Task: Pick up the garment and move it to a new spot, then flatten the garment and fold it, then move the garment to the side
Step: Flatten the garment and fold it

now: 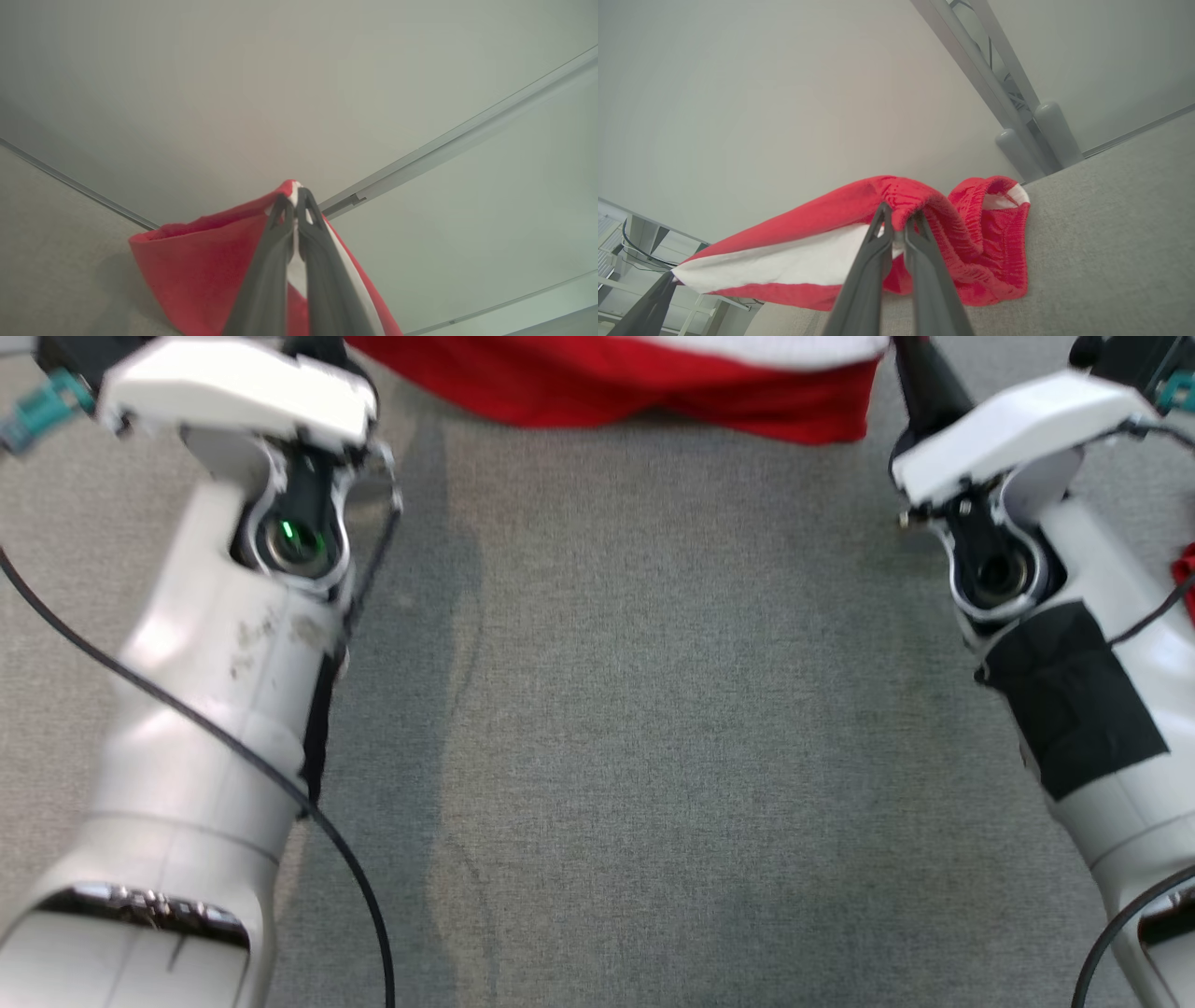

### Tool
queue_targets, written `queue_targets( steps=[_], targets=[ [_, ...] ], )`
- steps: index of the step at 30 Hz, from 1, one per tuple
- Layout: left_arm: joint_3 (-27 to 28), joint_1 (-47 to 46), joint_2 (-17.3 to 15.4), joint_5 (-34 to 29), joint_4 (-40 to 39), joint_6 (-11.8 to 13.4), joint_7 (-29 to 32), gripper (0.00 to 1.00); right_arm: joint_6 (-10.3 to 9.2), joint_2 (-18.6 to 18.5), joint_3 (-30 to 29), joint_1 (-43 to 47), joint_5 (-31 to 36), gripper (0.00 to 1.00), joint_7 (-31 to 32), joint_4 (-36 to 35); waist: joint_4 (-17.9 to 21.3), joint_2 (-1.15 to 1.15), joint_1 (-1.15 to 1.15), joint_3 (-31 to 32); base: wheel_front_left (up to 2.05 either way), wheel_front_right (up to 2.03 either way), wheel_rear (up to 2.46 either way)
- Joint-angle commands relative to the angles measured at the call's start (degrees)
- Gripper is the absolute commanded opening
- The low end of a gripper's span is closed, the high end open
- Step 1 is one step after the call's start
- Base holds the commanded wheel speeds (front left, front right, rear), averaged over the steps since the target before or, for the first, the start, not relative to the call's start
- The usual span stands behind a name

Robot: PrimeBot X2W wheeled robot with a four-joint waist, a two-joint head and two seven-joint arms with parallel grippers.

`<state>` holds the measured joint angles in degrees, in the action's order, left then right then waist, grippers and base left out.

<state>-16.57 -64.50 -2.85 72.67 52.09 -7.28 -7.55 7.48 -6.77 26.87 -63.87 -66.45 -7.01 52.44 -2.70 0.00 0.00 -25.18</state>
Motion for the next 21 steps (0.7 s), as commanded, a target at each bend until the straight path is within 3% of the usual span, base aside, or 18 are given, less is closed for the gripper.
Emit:
queue_targets(
  steps=[1, 13, 21],
  targets=[
    [-0.3, 1.2, -0.3, 0.1, -0.2, -0.2, 0.1, 0.0, 0.02, -0.7, 0.4, 1.0, -0.5, 0.0, 0.5, 0.2, -0.1, 0.0, 0.0, 1.8, 0.0, 0.0, 0.0],
    [-6.7, 17.2, -1.9, -0.3, 1.2, -0.2, 1.7, 0.0, 0.01, -4.4, 6.3, 13.1, -4.6, 0.0, 5.5, 3.9, -1.5, 0.0, 0.0, 10.3, 0.0, 0.0, 0.0],
    [-14.2, 22.5, -3.5, -6.1, 4.4, -0.2, 1.2, 0.0, 0.01, -4.9, 11.3, 16.5, -3.2, 0.0, 9.0, 7.2, -2.0, 0.0, 0.0, 14.1, 0.0, 0.0, 0.0]
  ],
)
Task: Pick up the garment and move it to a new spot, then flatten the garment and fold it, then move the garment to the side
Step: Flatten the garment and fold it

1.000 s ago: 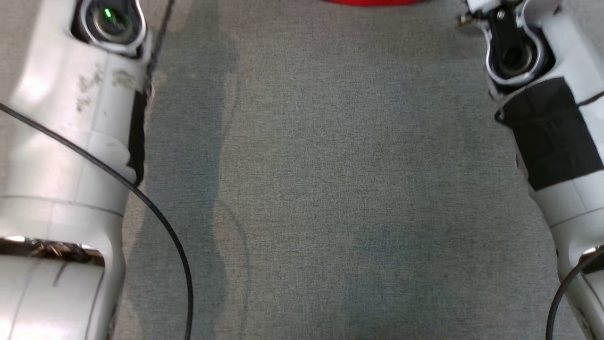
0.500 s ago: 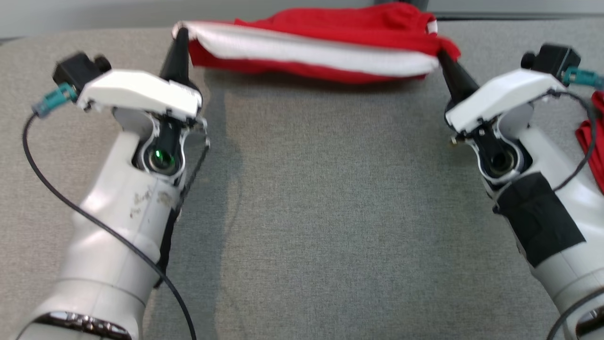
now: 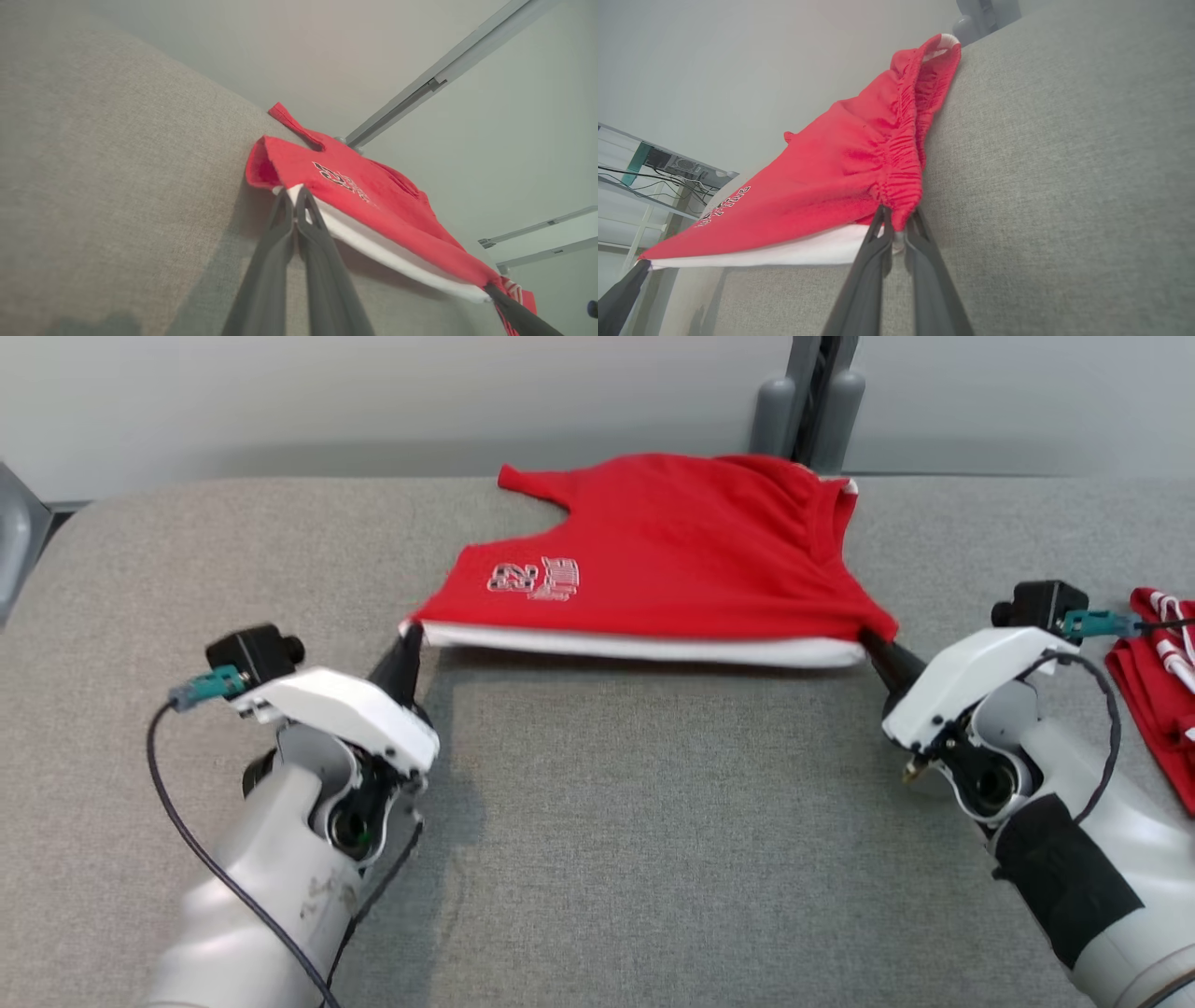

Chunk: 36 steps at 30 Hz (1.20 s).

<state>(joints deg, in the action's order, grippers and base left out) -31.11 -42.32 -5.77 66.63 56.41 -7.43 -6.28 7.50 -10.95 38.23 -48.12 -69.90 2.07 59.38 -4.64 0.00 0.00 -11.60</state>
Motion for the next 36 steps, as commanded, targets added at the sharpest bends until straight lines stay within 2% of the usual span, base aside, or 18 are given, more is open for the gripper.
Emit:
queue_targets(
  steps=[1, 13, 21, 29, 36],
  targets=[
    [-0.6, 1.0, -0.8, -0.7, 0.4, 0.0, 0.1, 0.0, -0.02, -0.7, 0.6, 1.1, 0.6, 0.0, 0.4, 0.6, -0.1, 0.0, 0.0, 1.1, 0.0, 0.0, 0.0],
    [-12.7, 5.5, -2.8, -10.8, 4.9, 0.3, 3.6, 0.0, -0.02, -2.7, 8.5, 4.0, 3.7, 0.0, 6.4, 2.0, -0.4, 0.0, 0.0, 6.3, 0.0, 0.0, 0.0],
    [-18.3, 8.6, -4.6, -14.3, 4.1, 0.1, 7.3, 0.0, -0.03, -6.0, 13.6, 7.8, 2.7, 0.0, 15.5, -1.1, -1.0, 0.0, 0.0, 10.1, 0.0, 0.0, 0.0],
    [-20.7, 12.2, -7.7, -14.0, -0.3, 0.1, 11.8, 0.0, -0.03, -9.3, 16.0, 10.8, -0.3, 0.0, 23.0, -6.0, -1.0, 0.0, 0.0, 12.6, 0.0, 0.0, 0.0],
    [-20.2, 17.4, -12.4, -10.3, -10.1, 0.1, 17.0, 0.0, -0.03, -13.5, 17.2, 14.2, -3.6, 0.0, 30.5, -11.4, -1.1, 0.0, 0.0, 13.9, 0.0, 0.0, 0.0]
  ],
)
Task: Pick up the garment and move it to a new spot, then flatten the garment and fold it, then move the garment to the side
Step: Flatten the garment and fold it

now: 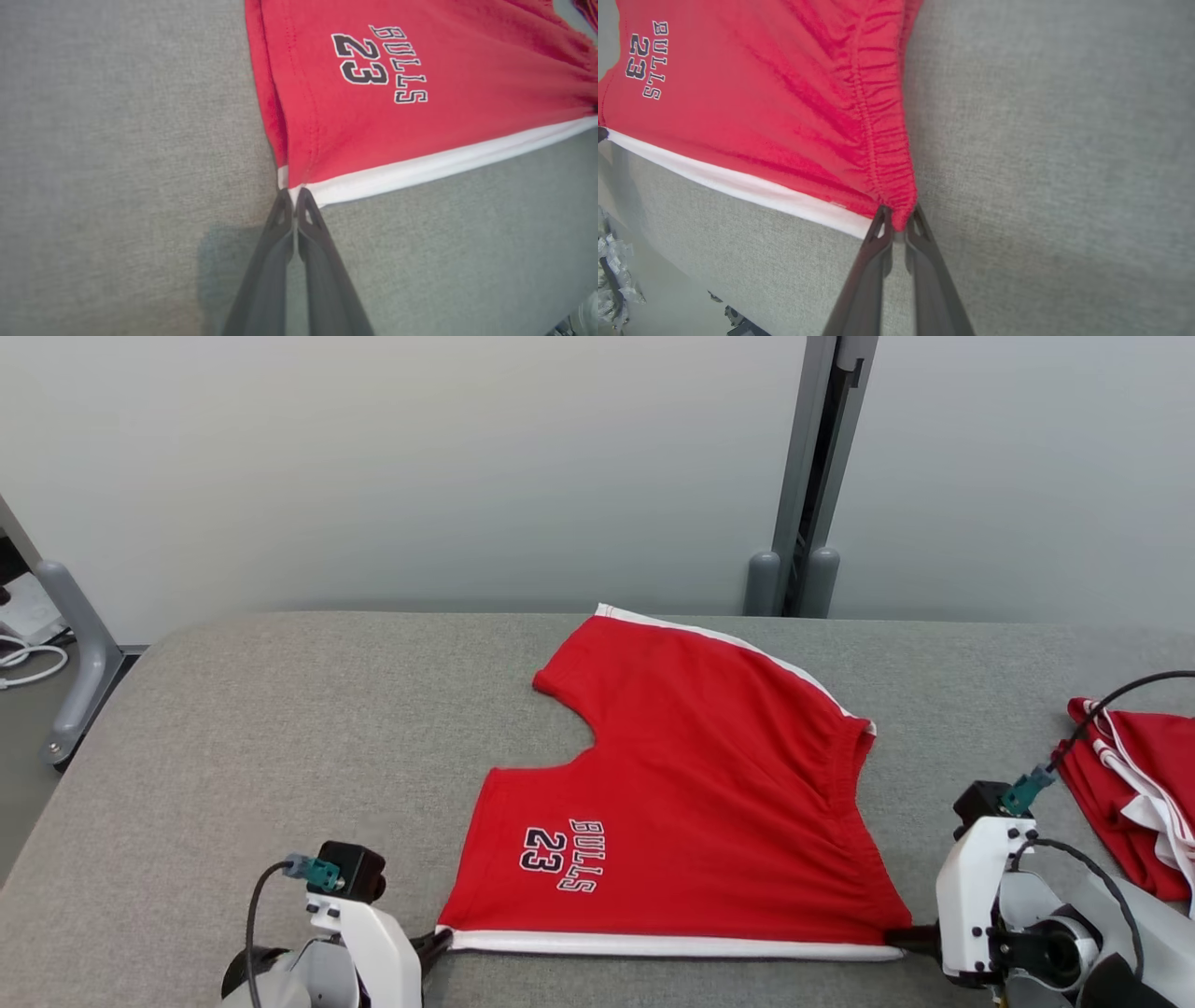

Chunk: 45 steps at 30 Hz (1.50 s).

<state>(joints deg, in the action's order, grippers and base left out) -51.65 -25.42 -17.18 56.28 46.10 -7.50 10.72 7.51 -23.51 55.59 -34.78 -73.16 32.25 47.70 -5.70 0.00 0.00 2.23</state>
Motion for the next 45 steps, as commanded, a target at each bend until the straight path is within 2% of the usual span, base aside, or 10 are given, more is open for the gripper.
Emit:
queue_targets(
  steps=[1, 6, 15, 18, 22, 29, 36, 45],
  targets=[
    [0.7, 1.4, -1.9, 1.0, -1.8, 0.1, 0.8, 0.0, -0.04, -1.4, -0.3, 1.5, -0.9, 0.0, 1.2, -0.3, -0.1, 0.0, 0.0, 0.2, 0.0, 0.0, 0.0],
    [1.7, 6.9, -6.1, 4.7, -12.4, 1.8, 4.7, 0.0, -0.04, -3.9, -0.5, 4.4, -3.0, 0.0, 5.1, -4.5, -0.2, 0.0, 0.0, 0.6, 0.0, 0.0, 0.0],
    [2.4, 15.9, -15.4, 10.9, -32.9, 5.3, 12.9, 0.0, -0.03, -8.7, -1.9, 9.9, -5.4, 0.0, 9.8, -13.5, -0.2, 0.0, 0.0, 0.7, 0.0, 0.0, 0.0],
    [3.9, 17.8, -17.7, 12.8, -38.6, 6.8, 13.1, 0.0, -0.03, -10.0, -3.2, 11.4, -6.1, 0.0, 10.0, -16.2, -0.1, 0.0, 0.0, 0.6, 0.0, 0.0, 0.0],
    [6.5, 18.8, -19.1, 15.1, -43.7, 8.6, 12.3, 0.0, -0.03, -10.4, -6.0, 13.0, -7.1, 0.0, 8.9, -18.4, 0.5, 0.0, 0.0, 0.3, 0.0, 0.0, 0.0],
    [12.1, 16.4, -20.1, 19.3, -48.5, 10.6, 11.3, 0.0, -0.02, -8.2, -10.7, 12.4, -7.3, 0.0, 6.8, -21.4, 3.1, 0.0, 0.0, -1.1, 0.0, 0.0, 0.0],
    [17.3, 11.8, -19.8, 23.4, -49.5, 12.6, 11.8, 0.0, -0.02, -4.9, -16.0, 10.7, -7.5, 0.0, 3.0, -24.6, 6.8, 0.0, 0.0, -4.5, 0.0, 0.0, 0.0],
    [23.6, 0.3, -18.6, 28.7, -43.1, 17.2, 15.6, 0.0, -0.02, 3.9, -20.6, 6.3, -4.6, 0.0, -0.6, -23.7, 13.4, 0.0, 0.0, -11.0, 0.0, 0.0, 0.0]
  ],
)
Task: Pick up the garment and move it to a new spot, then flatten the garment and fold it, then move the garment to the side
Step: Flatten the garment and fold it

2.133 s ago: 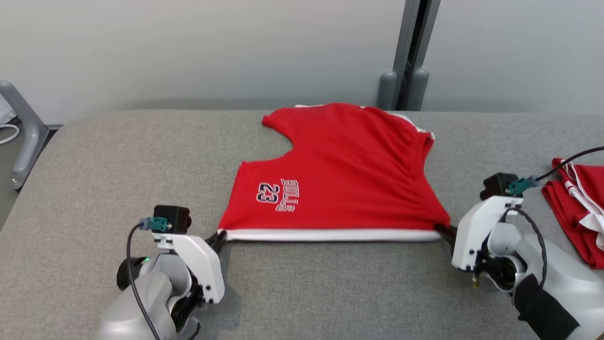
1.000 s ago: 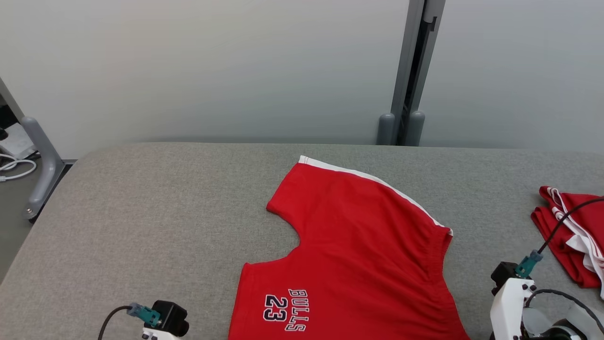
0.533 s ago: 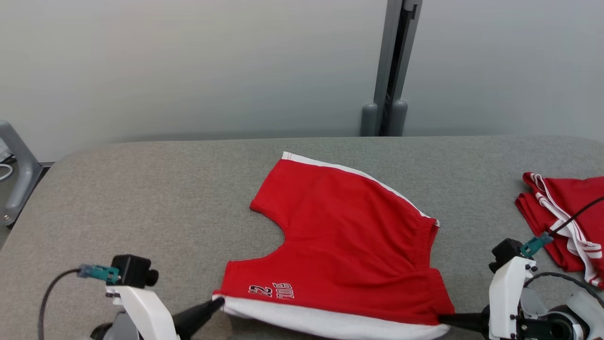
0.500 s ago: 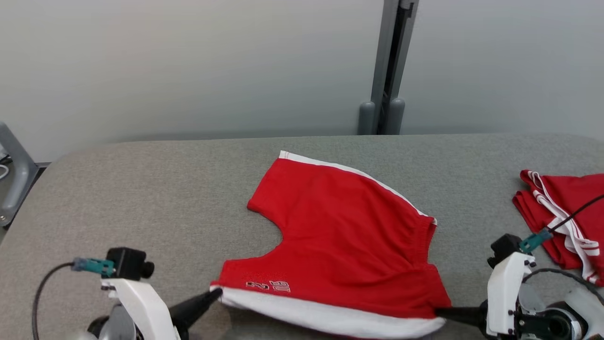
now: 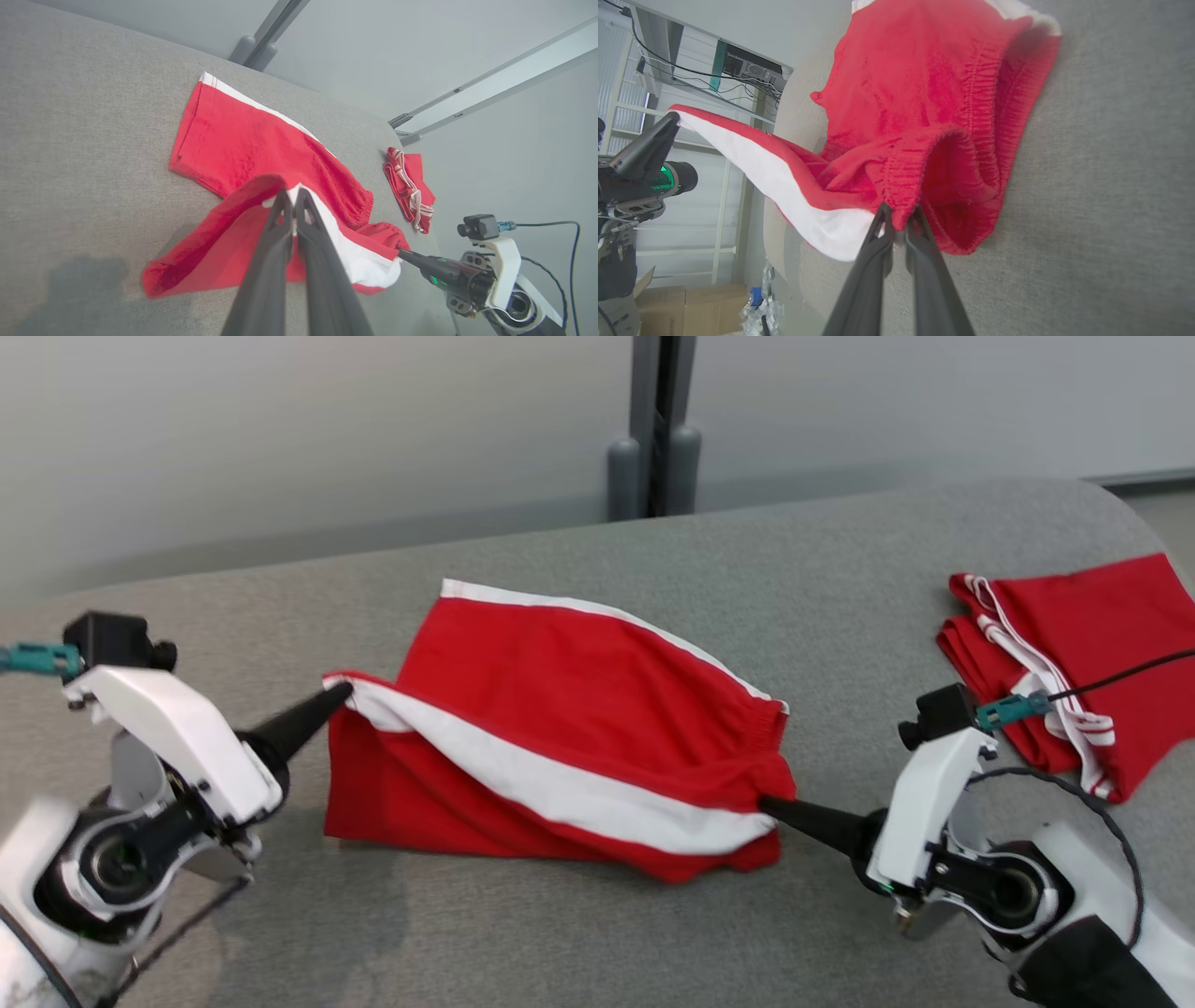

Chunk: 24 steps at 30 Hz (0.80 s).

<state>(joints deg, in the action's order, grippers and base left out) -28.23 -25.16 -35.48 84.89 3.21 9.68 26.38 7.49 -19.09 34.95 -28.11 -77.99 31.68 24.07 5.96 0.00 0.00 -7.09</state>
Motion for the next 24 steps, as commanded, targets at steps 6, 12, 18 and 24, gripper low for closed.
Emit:
queue_targets(
  steps=[6, 12, 18, 24],
  targets=[
    [0.6, -7.1, 0.7, -1.8, 6.1, 0.5, 0.3, 0.0, 0.01, 6.6, -4.1, -3.8, -0.1, 0.0, -3.8, 4.4, 4.7, 0.0, 0.0, -5.6, 0.0, 0.0, 0.0],
    [0.4, -13.3, 2.0, -4.7, 12.4, -1.2, -1.6, 0.0, 0.01, 12.5, -6.9, -8.0, -1.9, 0.0, -4.8, 8.1, 7.0, 0.0, 0.0, -8.6, 0.0, 0.0, 0.0],
    [0.1, -18.3, 4.3, -7.9, 18.9, -2.6, -5.5, 0.0, 0.01, 15.2, -8.1, -12.7, -1.8, 0.0, -6.9, 14.0, 8.2, 0.0, 0.0, -10.7, 0.0, 0.0, 0.0],
    [-0.7, -22.7, 6.4, -10.7, 25.5, -3.4, -8.7, 0.0, 0.02, 16.0, -9.3, -18.0, -4.7, 0.0, -10.5, 22.2, 8.5, 0.0, 0.0, -12.2, 0.0, 0.0, 0.0]
  ],
)
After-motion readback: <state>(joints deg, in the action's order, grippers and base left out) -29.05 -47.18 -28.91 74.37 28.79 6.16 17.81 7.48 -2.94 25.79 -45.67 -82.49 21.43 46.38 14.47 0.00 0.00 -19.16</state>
